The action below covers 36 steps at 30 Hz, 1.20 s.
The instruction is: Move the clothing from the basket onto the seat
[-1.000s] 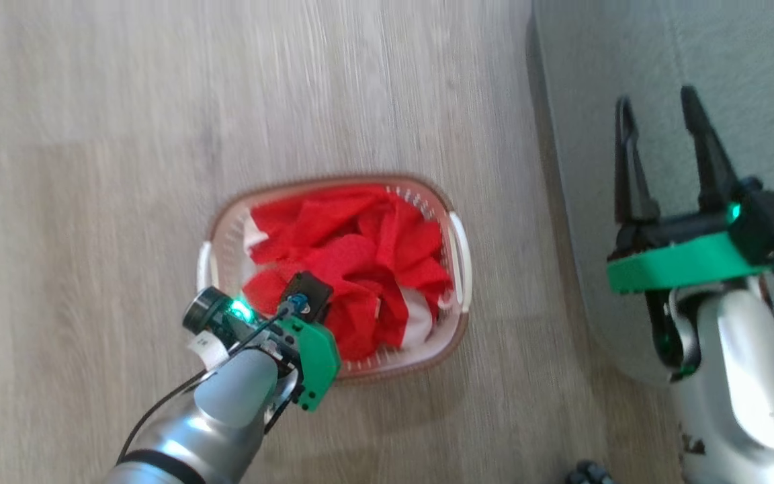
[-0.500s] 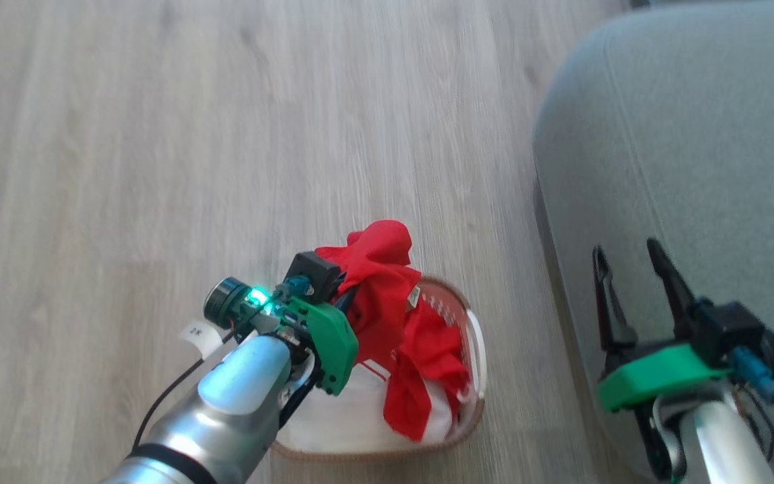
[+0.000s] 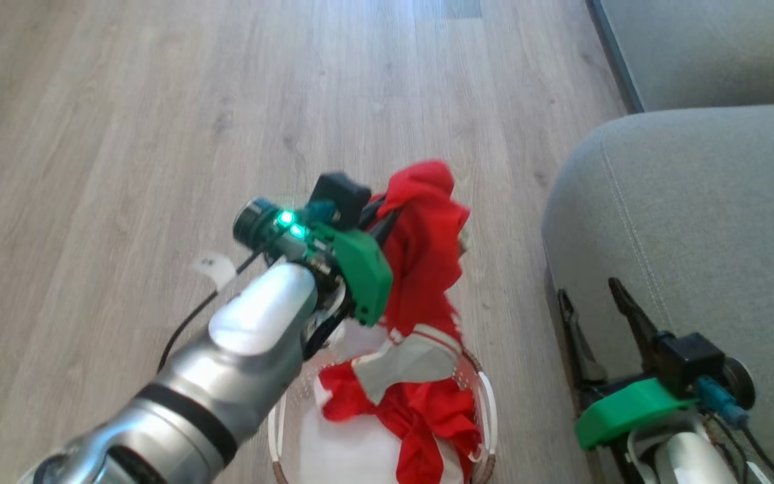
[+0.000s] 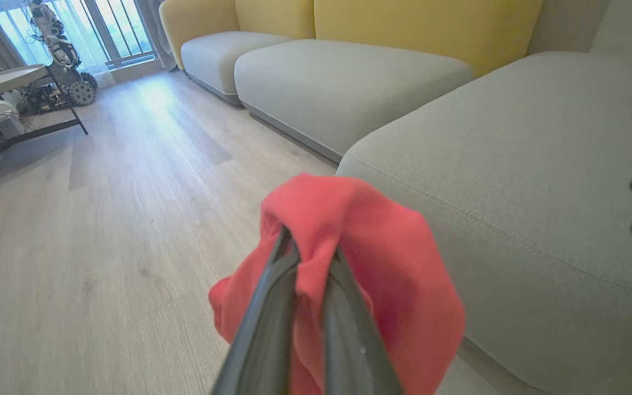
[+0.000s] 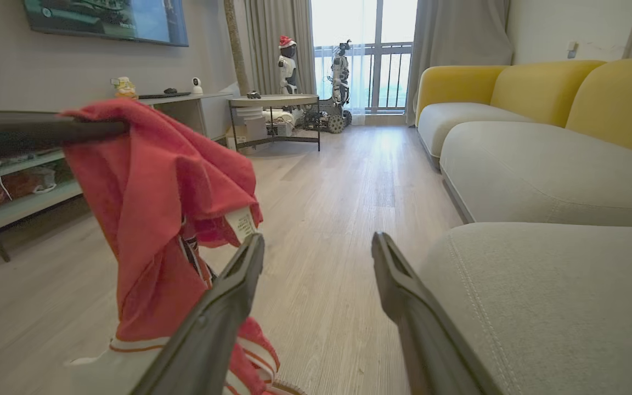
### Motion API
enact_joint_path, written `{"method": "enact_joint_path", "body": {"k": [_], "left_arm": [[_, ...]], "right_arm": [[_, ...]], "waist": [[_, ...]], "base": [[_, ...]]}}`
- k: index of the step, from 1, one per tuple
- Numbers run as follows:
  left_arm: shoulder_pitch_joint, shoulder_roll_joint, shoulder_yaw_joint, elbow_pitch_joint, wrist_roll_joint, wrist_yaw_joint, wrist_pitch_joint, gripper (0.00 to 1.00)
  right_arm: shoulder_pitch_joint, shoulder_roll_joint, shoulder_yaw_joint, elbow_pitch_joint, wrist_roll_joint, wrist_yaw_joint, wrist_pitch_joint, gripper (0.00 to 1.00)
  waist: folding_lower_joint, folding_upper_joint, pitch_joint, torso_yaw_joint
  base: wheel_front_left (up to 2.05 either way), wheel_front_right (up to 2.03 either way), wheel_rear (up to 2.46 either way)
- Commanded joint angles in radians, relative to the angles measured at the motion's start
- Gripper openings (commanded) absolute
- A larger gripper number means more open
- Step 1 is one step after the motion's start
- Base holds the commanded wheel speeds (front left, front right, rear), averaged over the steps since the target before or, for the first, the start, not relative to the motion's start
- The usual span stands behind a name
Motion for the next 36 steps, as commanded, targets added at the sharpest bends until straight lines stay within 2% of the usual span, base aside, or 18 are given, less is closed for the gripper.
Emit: {"method": "enact_joint_path", "body": {"k": [1, 13, 22, 36], "left_arm": [[-0.084, 0.010, 0.026, -0.045, -0.015, 0.003, 0.008, 0.00], [-0.152, 0.010, 0.003, -0.173, -0.092, 0.031, 0.027, 0.00], [-0.151, 0.010, -0.039, -0.194, -0.135, 0.052, 0.031, 0.00], [-0.163, 0.010, -0.113, -0.267, -0.209, 0.077, 0.024, 0.00]], "right_arm": [[-0.030, -0.007, 0.034, -0.027, 0.005, 0.000, -0.009, 1.00], [-0.150, -0.007, 0.173, 0.023, -0.018, 0.000, -0.009, 1.00], [-0.248, -0.007, 0.308, 0.117, 0.036, 0.000, -0.009, 1.00], [-0.371, -0.007, 0.347, 0.341, 0.058, 0.000, -0.009, 1.00]], "waist": [[0.0001, -0.0001, -0.008, 0.001], [0.0001, -0.0001, -0.033, 0.002], [0.0001, -0.0001, -0.054, 0.023], [0.0001, -0.0001, -0.072, 0.077]], "base": [[0.00, 0.00, 0.00], [0.00, 0.00, 0.00], [0.00, 0.00, 0.00], [0.00, 0.00, 0.00]]}}
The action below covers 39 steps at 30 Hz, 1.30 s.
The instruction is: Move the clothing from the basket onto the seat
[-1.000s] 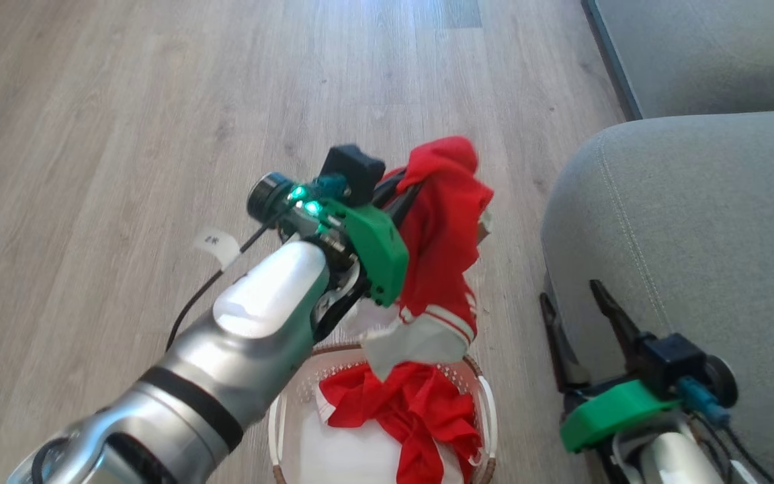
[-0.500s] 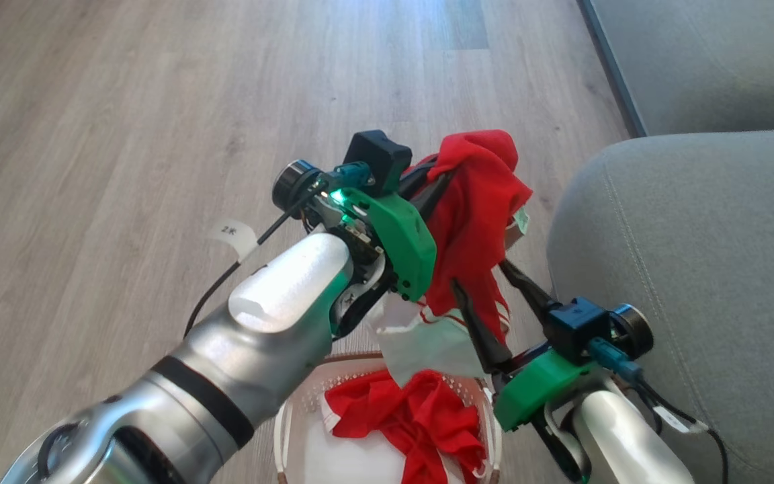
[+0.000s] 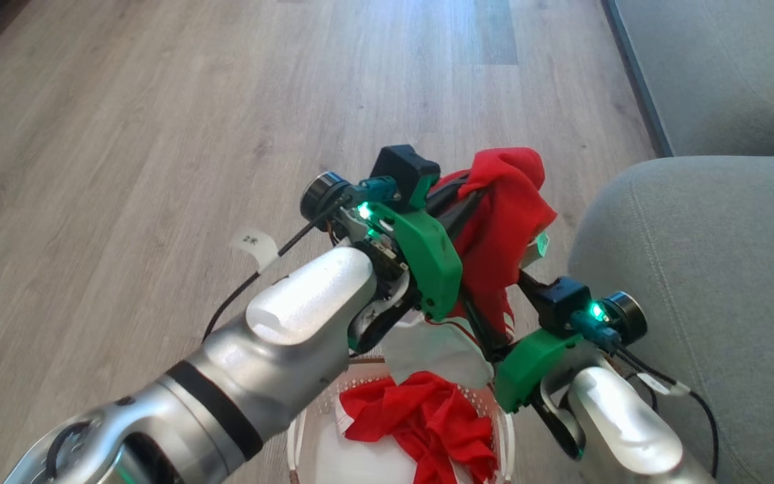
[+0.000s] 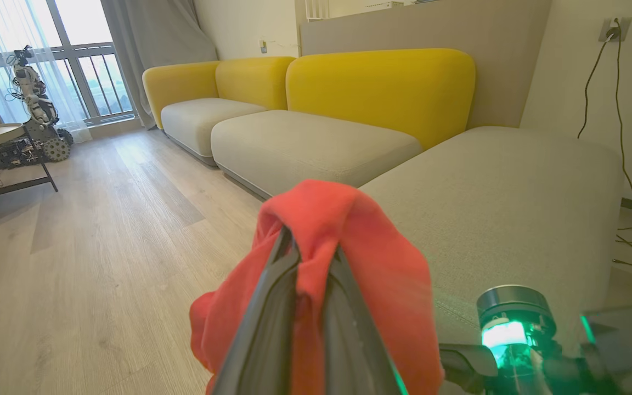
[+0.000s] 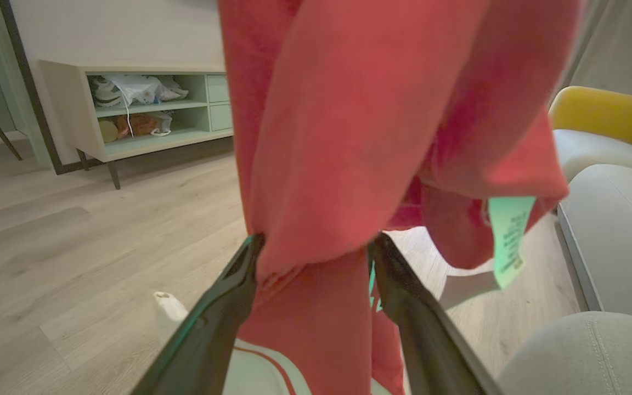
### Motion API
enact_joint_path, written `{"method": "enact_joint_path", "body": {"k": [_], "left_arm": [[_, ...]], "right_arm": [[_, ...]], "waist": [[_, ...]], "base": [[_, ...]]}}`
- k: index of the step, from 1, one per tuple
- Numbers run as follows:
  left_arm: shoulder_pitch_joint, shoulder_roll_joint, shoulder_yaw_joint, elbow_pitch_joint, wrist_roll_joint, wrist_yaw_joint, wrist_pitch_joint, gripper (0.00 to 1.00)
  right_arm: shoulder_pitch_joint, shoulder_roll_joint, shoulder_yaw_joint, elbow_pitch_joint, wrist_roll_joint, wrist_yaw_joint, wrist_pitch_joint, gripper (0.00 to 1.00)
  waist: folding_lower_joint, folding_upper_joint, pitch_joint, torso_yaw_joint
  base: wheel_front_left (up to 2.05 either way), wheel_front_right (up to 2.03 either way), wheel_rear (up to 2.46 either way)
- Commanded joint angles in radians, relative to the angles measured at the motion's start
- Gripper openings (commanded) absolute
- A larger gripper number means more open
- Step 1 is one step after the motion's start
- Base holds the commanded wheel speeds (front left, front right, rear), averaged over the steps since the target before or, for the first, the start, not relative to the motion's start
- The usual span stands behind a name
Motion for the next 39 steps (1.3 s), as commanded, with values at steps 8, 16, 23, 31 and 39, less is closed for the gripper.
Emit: {"method": "enact_joint_path", "body": {"k": [8, 16, 23, 31, 39], "left_arm": [[-0.098, 0.013, 0.008, -0.048, -0.034, 0.016, -0.023, 0.00], [-0.082, 0.014, 0.011, 0.004, -0.065, 0.029, -0.038, 0.00], [-0.052, 0.025, 0.046, 0.070, -0.088, 0.028, -0.085, 1.00], [0.005, 0.030, 0.077, 0.099, -0.081, 0.020, -0.122, 1.00], [0.096, 0.033, 0.136, 0.067, -0.026, 0.002, -0.129, 1.00]], "right_arm": [[-0.111, 0.005, 0.062, 0.065, 0.026, 0.000, -0.009, 1.00], [-0.132, 0.005, 0.081, 0.090, 0.063, 0.000, -0.009, 0.00], [-0.120, 0.005, 0.036, 0.048, 0.052, 0.000, -0.009, 0.00], [-0.126, 0.005, -0.050, 0.007, 0.008, 0.000, -0.009, 0.00], [-0.129, 0.005, -0.196, -0.028, -0.095, 0.000, -0.009, 0.00]], "waist": [[0.0001, -0.0001, 0.001, 0.021], [0.0001, -0.0001, 0.009, 0.009], [0.0001, -0.0001, 0.023, -0.029], [0.0001, -0.0001, 0.033, -0.068], [0.0001, -0.0001, 0.049, -0.143]], "base": [[0.00, 0.00, 0.00], [0.00, 0.00, 0.00], [0.00, 0.00, 0.00], [0.00, 0.00, 0.00], [0.00, 0.00, 0.00]]}}
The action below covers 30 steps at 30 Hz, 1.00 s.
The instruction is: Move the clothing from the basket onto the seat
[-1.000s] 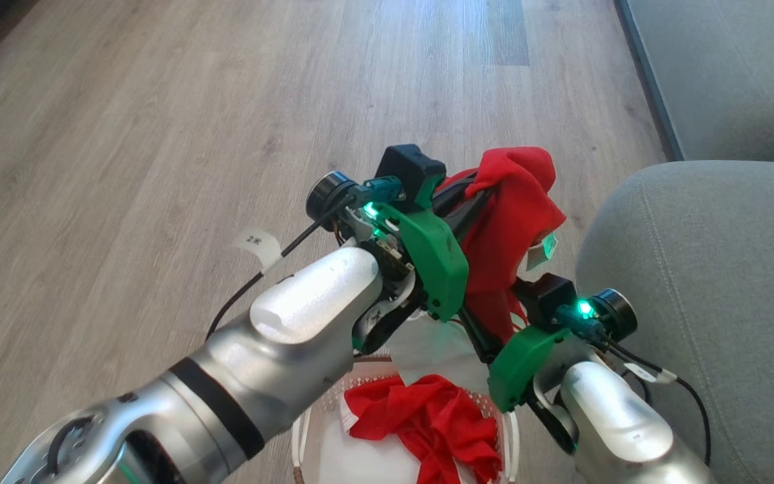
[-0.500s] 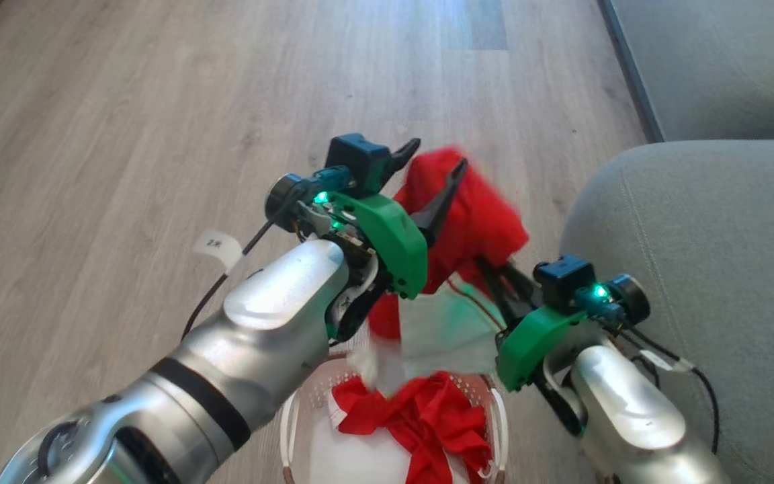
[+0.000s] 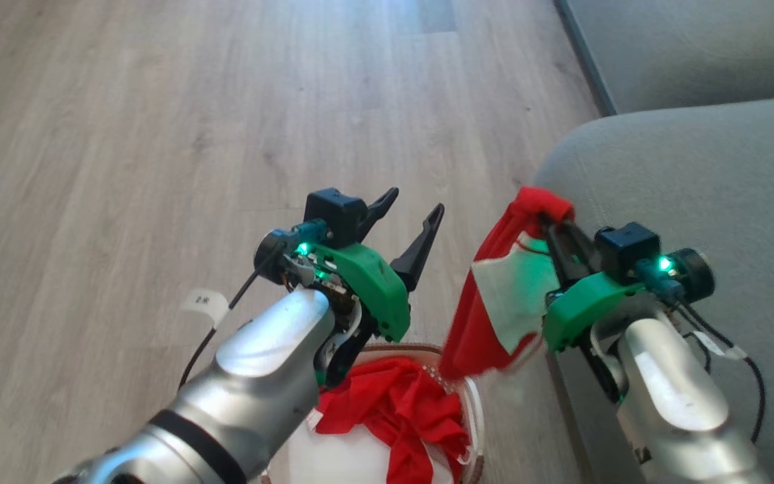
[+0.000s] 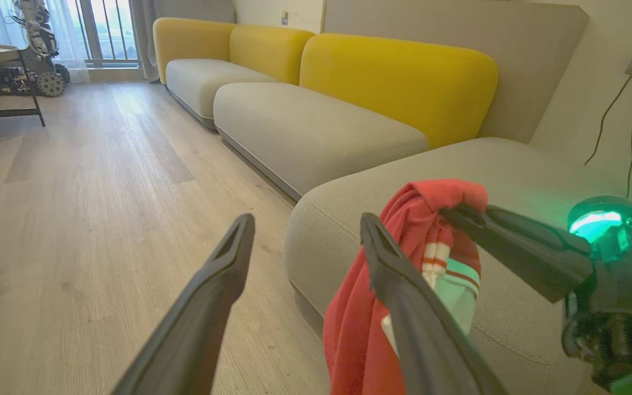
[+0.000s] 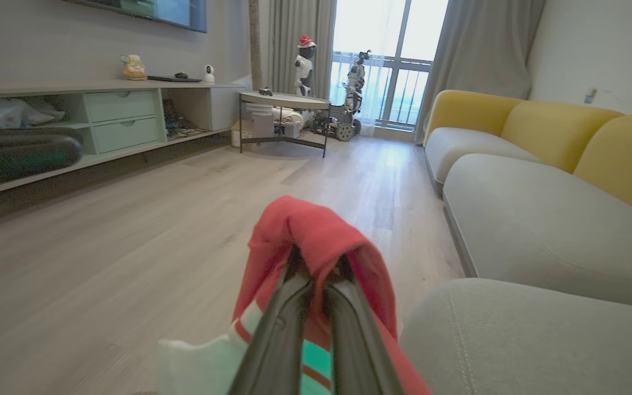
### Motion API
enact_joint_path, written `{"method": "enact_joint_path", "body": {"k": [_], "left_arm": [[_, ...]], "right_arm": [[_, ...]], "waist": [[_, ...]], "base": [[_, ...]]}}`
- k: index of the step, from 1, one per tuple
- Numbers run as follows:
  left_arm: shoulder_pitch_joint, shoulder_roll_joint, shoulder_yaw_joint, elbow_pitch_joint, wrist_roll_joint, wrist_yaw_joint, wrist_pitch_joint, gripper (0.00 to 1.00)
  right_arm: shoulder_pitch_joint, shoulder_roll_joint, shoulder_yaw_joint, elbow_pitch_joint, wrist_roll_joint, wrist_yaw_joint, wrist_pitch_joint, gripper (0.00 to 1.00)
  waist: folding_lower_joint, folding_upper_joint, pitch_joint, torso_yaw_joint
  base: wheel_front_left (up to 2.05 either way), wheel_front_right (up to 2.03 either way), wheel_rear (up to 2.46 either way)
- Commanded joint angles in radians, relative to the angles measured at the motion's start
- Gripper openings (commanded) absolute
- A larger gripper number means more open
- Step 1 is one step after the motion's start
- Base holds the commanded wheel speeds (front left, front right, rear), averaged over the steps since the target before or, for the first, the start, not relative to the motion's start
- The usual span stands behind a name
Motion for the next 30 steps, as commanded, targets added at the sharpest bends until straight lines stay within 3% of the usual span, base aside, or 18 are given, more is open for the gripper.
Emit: {"method": "enact_joint_path", "body": {"k": [1, 9, 19, 30], "left_arm": [[-0.030, 0.017, 0.048, -0.037, 0.020, -0.004, -0.012, 1.00], [0.047, 0.011, 0.125, -0.101, 0.119, -0.008, -0.013, 1.00], [0.091, -0.001, 0.172, -0.121, 0.200, -0.025, -0.013, 1.00], [0.107, -0.003, 0.167, -0.137, 0.210, -0.026, -0.013, 1.00]], "right_arm": [[-0.051, 0.011, -0.003, -0.047, -0.019, 0.000, -0.010, 0.00], [-0.049, -0.010, -0.067, -0.103, -0.059, 0.000, -0.010, 0.00], [-0.049, -0.046, -0.073, -0.143, -0.055, 0.000, -0.010, 0.00], [-0.045, -0.065, -0.061, -0.157, -0.041, 0.000, -0.010, 0.00]], "waist": [[0.0000, -0.0001, 0.008, -0.028], [0.0000, -0.0001, 0.036, -0.137], [0.0000, -0.0001, 0.084, -0.262], [0.0000, -0.0001, 0.125, -0.317]], "base": [[0.00, 0.00, 0.00], [0.00, 0.00, 0.00], [0.00, 0.00, 0.00], [0.00, 0.00, 0.00]]}}
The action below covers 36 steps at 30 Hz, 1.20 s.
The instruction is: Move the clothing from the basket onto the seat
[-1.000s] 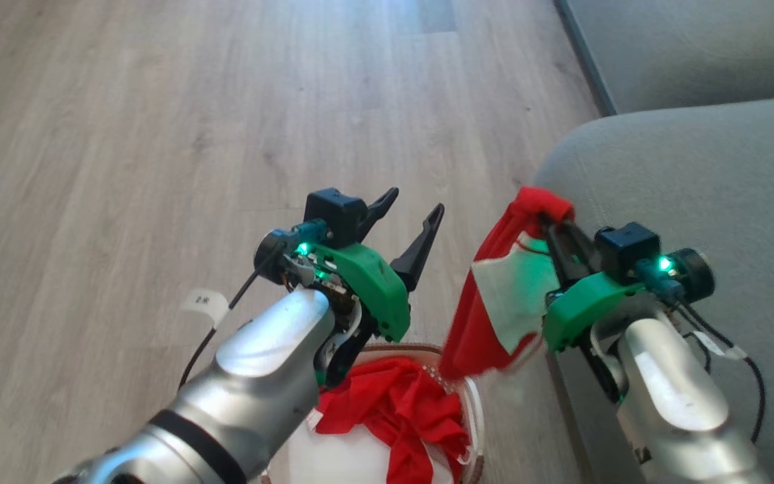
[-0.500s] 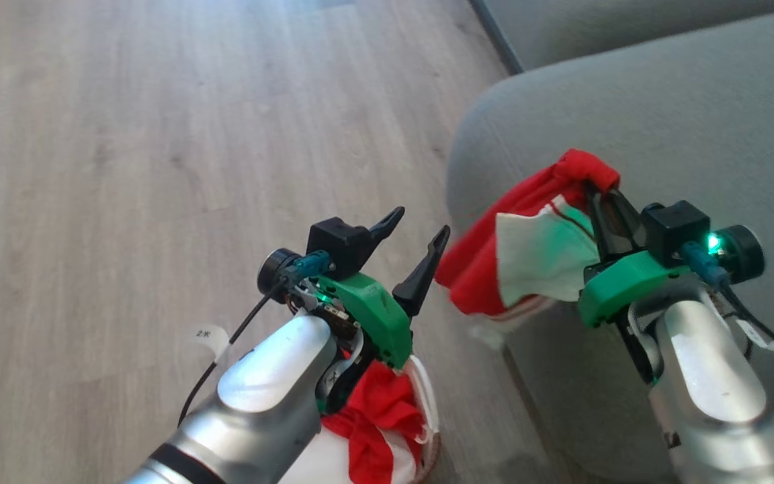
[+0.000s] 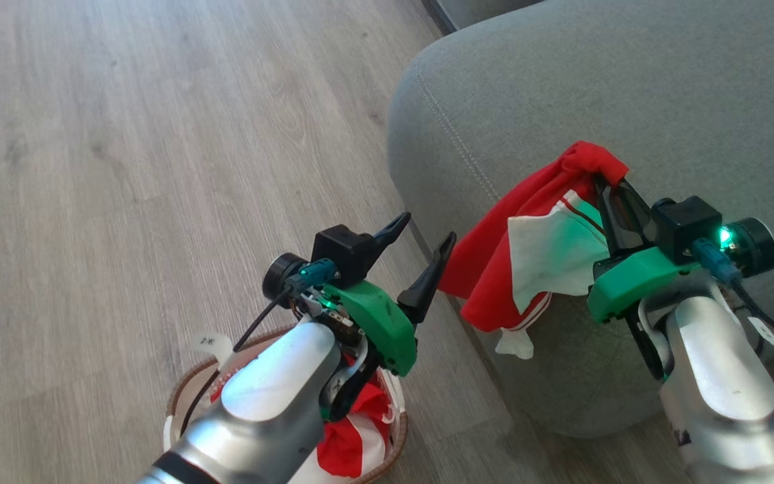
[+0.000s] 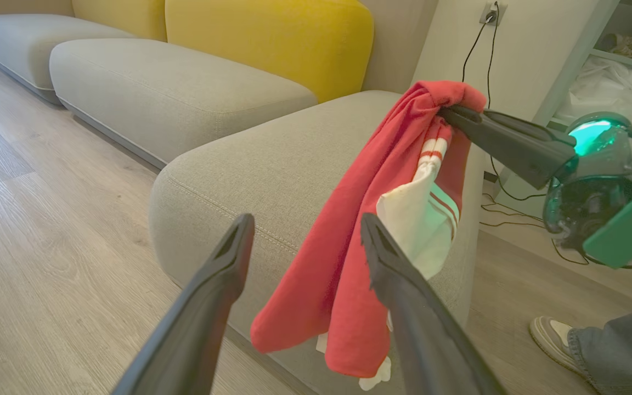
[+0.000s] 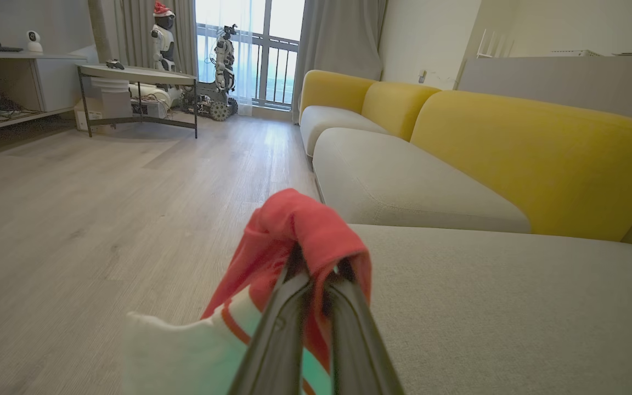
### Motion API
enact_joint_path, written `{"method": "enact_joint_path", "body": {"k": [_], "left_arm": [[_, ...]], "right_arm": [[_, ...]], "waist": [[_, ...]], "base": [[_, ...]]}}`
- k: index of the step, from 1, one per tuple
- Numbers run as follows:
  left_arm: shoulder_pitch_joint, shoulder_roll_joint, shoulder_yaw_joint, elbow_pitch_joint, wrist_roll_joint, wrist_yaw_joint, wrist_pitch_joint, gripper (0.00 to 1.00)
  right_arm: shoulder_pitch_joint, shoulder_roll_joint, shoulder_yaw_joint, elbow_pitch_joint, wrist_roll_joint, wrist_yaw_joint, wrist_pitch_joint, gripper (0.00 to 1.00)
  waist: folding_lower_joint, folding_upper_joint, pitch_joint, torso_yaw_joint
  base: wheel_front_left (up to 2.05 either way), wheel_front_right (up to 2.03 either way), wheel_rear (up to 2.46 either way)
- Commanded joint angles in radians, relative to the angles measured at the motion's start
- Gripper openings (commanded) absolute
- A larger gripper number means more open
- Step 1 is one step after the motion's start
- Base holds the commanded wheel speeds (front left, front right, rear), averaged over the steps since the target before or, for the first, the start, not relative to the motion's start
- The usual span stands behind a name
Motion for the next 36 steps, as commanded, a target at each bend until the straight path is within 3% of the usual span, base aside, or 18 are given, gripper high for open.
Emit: {"method": "enact_joint_path", "body": {"k": [1, 11, 19, 28, 36], "left_arm": [[-0.033, 0.007, 0.035, -0.033, 0.003, 0.001, -0.013, 1.00], [-0.063, 0.007, 0.016, -0.058, 0.043, 0.025, -0.013, 1.00], [-0.125, 0.007, 0.013, -0.079, 0.091, 0.043, -0.013, 1.00], [-0.206, 0.007, 0.006, -0.080, 0.128, 0.062, -0.013, 1.00], [-0.283, 0.011, -0.002, -0.094, 0.167, 0.079, -0.006, 1.00]], "right_arm": [[-0.045, 0.002, 0.022, -0.041, 0.006, 0.000, -0.010, 0.00], [-0.123, -0.018, -0.014, -0.033, 0.056, 0.000, -0.010, 0.00], [-0.380, -0.123, -0.022, 0.044, 0.152, 0.000, 0.011, 0.00], [-0.690, -0.243, -0.107, 0.228, 0.257, 0.000, 0.047, 0.00], [-0.905, -0.329, -0.196, 0.429, 0.155, 0.000, 0.026, 0.00]], "waist": [[0.0000, 0.0000, 0.005, -0.002], [0.0000, 0.0000, 0.066, 0.050], [0.0000, 0.0000, 0.187, 0.116], [0.0000, 0.0000, 0.339, 0.175], [0.0000, 0.0000, 0.468, 0.206]], "base": [[0.00, 0.00, 0.00], [0.00, 0.00, 0.00], [0.00, 0.00, 0.00], [0.00, 0.00, 0.00], [0.00, 0.00, 0.00]]}}
